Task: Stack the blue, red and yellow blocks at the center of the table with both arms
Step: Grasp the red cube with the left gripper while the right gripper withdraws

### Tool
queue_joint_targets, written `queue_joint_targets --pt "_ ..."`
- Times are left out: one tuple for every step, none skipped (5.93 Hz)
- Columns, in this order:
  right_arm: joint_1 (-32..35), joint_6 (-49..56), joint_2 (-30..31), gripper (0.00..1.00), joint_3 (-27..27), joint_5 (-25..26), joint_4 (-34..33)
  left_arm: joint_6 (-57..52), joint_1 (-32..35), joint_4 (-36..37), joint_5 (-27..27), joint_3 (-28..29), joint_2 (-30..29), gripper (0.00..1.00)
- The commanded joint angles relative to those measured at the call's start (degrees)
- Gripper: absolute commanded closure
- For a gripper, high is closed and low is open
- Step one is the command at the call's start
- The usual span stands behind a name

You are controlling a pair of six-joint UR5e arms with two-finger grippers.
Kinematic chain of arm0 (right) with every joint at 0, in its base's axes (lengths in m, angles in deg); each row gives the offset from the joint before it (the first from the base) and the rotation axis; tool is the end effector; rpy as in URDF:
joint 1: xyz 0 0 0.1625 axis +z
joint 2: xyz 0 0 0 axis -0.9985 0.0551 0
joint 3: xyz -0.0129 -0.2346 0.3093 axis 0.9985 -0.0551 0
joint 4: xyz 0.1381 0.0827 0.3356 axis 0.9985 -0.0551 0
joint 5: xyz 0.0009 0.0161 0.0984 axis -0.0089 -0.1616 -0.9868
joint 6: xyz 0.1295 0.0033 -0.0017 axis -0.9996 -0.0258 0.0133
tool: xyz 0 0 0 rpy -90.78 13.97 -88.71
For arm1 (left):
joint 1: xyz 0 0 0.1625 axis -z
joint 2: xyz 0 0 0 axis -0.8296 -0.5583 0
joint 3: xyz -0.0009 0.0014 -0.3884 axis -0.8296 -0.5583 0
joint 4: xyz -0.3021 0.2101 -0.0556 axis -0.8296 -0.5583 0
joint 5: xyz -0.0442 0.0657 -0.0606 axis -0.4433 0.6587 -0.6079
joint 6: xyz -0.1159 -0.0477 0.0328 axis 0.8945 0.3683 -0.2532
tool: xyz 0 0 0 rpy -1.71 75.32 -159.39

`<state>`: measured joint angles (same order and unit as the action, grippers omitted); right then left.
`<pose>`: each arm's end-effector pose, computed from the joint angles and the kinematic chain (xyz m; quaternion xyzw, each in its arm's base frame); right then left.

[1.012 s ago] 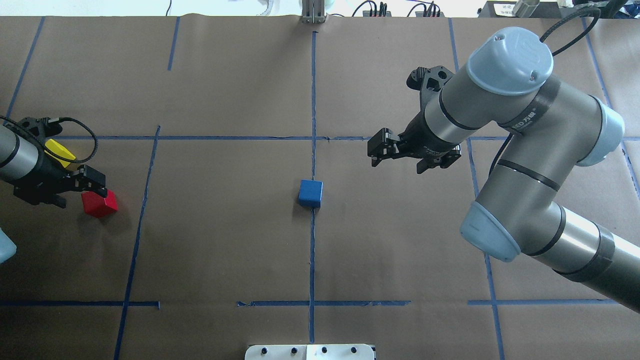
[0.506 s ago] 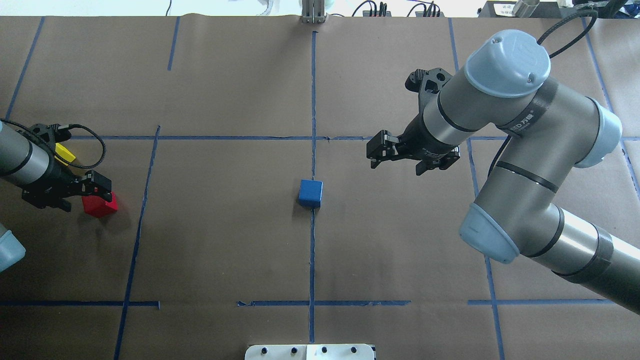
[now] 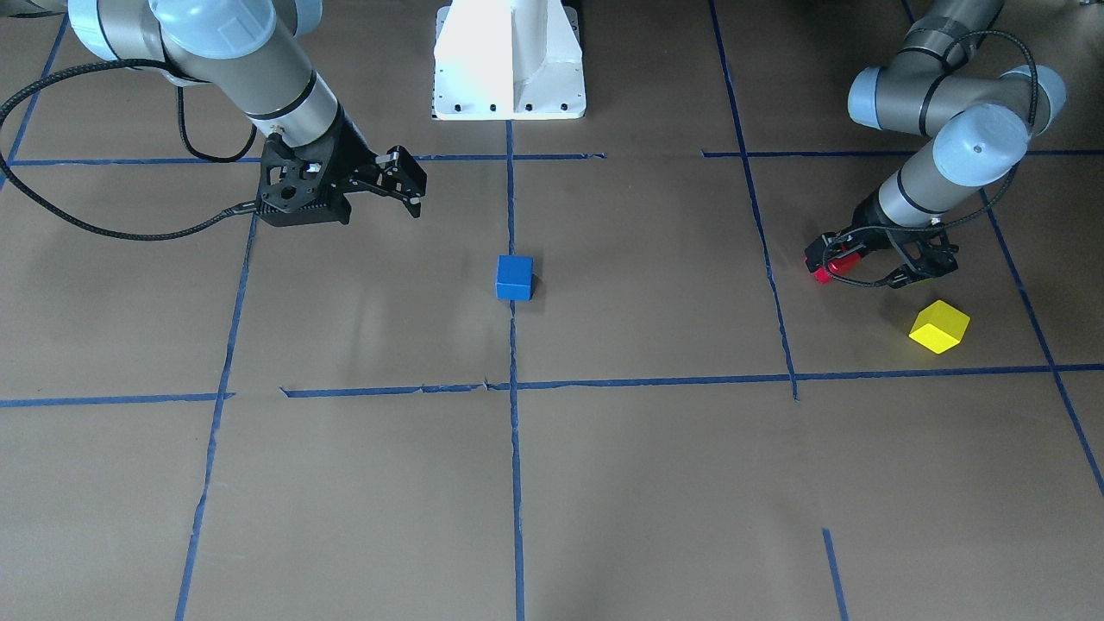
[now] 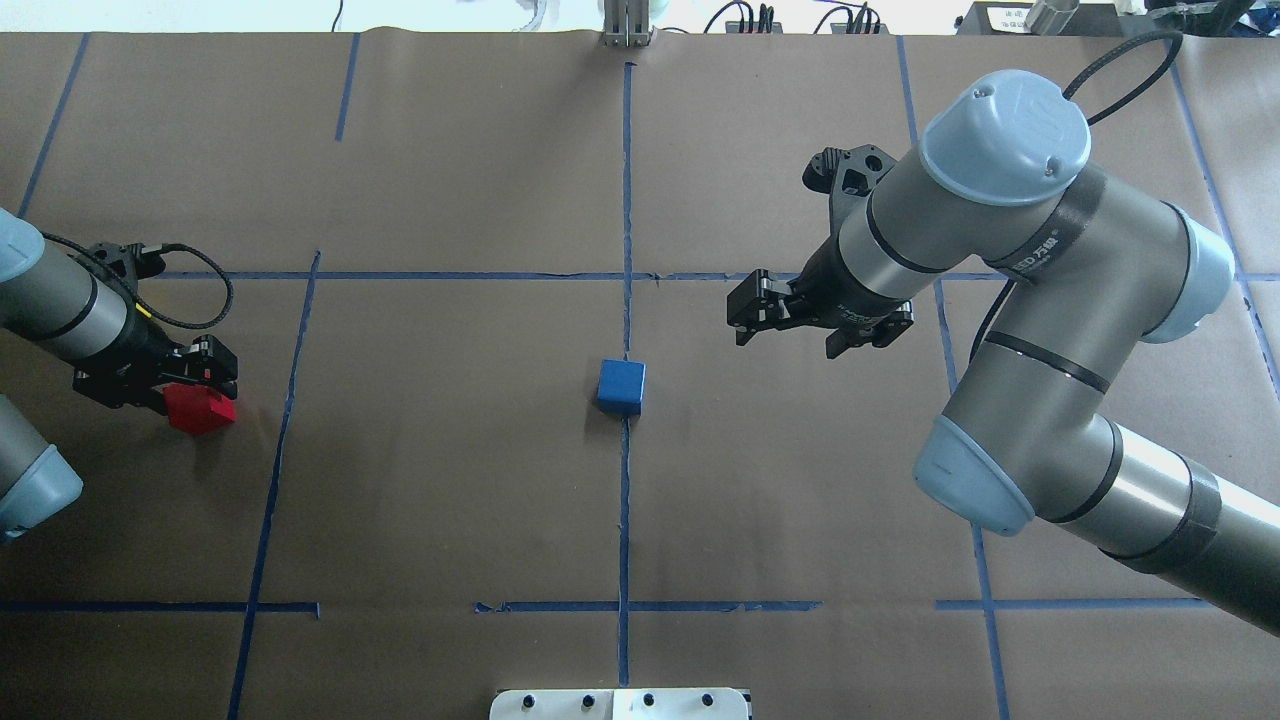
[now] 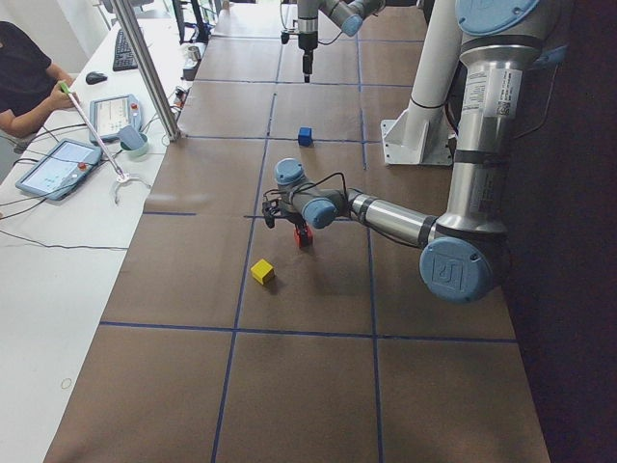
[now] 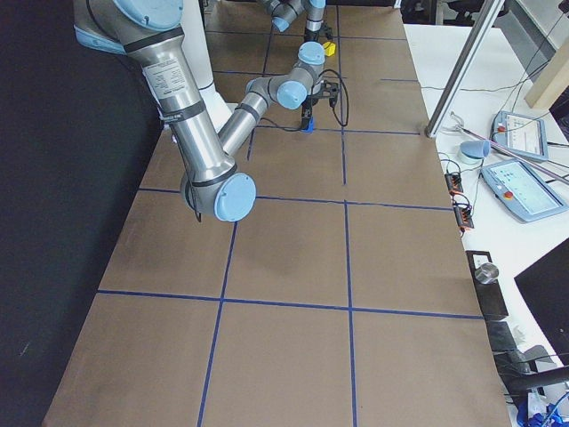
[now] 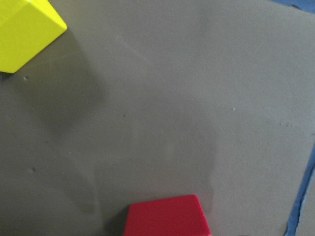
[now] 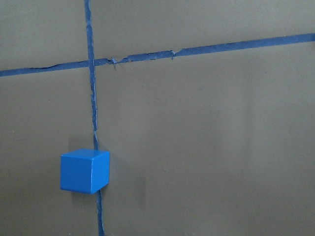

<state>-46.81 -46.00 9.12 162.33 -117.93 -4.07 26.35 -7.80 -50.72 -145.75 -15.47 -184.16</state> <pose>-0.3898 -0.4104 0.2404 -0.0152 -0.4776 0.0292 0.8780 0.2994 -0.4182 0.5194 -0.0875 0.3972 -0.1007 0.9080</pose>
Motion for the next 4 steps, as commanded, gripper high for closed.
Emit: queue_joint_targets --pt "-0.04 -0.18 -0.02 0.00 0.15 0.02 0.00 0.19 0.00 0.09 -0.03 -0.75 -0.16 1.00" --pt "0.05 -0.18 -0.02 0.00 0.33 -0.07 0.00 3.06 0.00 0.35 0.23 -4.85 -1.38 1.00" --pt "0.92 0.00 0.15 0.00 1.29 -0.41 0.00 4.57 0.00 0.96 0.32 -5.94 -8.09 1.00" --pt "2.23 0.35 3.03 0.00 3.65 -0.85 0.00 5.45 -0.61 10.10 0.32 -6.12 -17.38 1.00"
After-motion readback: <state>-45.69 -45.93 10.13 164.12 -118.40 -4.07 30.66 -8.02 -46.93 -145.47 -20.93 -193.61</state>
